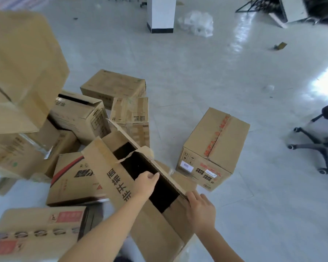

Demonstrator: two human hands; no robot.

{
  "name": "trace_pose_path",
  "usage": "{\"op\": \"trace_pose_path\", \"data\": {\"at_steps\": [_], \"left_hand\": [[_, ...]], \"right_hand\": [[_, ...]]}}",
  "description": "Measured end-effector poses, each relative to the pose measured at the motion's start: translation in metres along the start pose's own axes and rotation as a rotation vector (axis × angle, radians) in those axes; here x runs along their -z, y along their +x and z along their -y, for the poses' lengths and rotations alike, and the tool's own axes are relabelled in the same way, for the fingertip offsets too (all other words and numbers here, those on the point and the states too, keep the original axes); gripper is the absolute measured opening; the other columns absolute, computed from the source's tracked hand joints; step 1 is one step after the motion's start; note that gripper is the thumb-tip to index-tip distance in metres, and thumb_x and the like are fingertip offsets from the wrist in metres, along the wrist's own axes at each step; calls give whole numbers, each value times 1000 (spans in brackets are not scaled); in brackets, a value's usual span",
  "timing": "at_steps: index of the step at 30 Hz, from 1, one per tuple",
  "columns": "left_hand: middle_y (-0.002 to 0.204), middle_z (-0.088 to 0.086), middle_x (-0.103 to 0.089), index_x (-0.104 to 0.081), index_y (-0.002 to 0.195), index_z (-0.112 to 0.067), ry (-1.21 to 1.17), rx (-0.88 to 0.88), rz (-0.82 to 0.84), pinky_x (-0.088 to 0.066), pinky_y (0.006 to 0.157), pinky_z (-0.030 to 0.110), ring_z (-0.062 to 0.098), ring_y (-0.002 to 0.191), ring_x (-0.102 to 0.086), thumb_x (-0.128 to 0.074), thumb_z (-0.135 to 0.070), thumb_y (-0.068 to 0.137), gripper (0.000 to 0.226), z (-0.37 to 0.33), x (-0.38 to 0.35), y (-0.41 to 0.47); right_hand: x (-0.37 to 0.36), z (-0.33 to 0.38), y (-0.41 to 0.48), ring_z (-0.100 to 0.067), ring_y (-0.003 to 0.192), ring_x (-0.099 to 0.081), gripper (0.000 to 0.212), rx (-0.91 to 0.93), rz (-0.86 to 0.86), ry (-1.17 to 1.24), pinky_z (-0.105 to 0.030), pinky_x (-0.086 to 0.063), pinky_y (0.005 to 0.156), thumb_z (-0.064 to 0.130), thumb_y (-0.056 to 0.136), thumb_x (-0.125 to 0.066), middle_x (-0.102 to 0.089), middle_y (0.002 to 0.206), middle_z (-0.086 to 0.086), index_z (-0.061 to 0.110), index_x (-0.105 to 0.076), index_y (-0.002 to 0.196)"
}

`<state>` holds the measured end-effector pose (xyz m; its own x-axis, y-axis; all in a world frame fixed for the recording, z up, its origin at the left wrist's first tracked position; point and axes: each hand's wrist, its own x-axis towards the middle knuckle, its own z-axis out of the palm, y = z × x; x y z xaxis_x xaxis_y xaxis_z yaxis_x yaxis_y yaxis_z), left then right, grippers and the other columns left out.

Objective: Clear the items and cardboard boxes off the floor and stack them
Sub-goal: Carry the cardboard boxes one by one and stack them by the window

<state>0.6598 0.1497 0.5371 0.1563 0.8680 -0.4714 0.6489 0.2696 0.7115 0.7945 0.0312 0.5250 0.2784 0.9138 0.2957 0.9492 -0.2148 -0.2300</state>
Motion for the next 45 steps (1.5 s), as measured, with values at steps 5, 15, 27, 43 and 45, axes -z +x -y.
{"op": "trace_pose_path", "data": {"at_steps": [5, 15, 27, 43, 45], "left_hand": [[128, 5, -53, -49, 131, -15, 564, -133, 55, -41, 95, 26, 19, 117, -50, -41, -37, 98, 41, 62, 4, -11], [131, 3, -48, -45, 133, -16, 790, -316, 256, -41, 100, 29, 19, 124, -42, -41, -31, 98, 38, 75, 2, 17], [143, 5, -35, -34, 141, -18, 1051, -432, 273, -31, 105, 33, 23, 132, -31, -40, -29, 98, 45, 84, 32, 92], [158, 0, -6, -1, 151, -24, 1213, -446, 397, -29, 107, 36, 27, 134, -25, -45, -37, 94, 73, 88, 62, 135], [158, 2, -8, -3, 151, -24, 1292, -478, 379, -24, 111, 39, 28, 138, -20, -44, -43, 94, 73, 86, 61, 134]], "right_hand": [[-13, -33, -17, -14, 49, -21, 27, -107, 151, -46, -14, 7, 53, -3, 40, -63, -44, 47, 3, 14, -48, 54], [-31, -69, -46, -15, 43, -25, 24, -356, 183, -43, -11, 3, 52, -6, 41, -39, -41, 45, 3, 16, -38, 51], [-53, -36, -52, -36, 71, -65, 69, -565, 501, -222, -40, -53, 54, 27, 34, -95, -65, 72, -11, 6, -71, 95], [-74, 56, 70, -20, 108, -48, 42, -667, 238, 293, -35, -31, 99, 10, 85, -54, -58, 101, 4, 21, -50, 126], [-57, 35, 66, -24, 92, -53, 46, -1067, 36, 499, -42, -41, 95, 3, 84, -51, -52, 79, 4, 19, -45, 127]]}}
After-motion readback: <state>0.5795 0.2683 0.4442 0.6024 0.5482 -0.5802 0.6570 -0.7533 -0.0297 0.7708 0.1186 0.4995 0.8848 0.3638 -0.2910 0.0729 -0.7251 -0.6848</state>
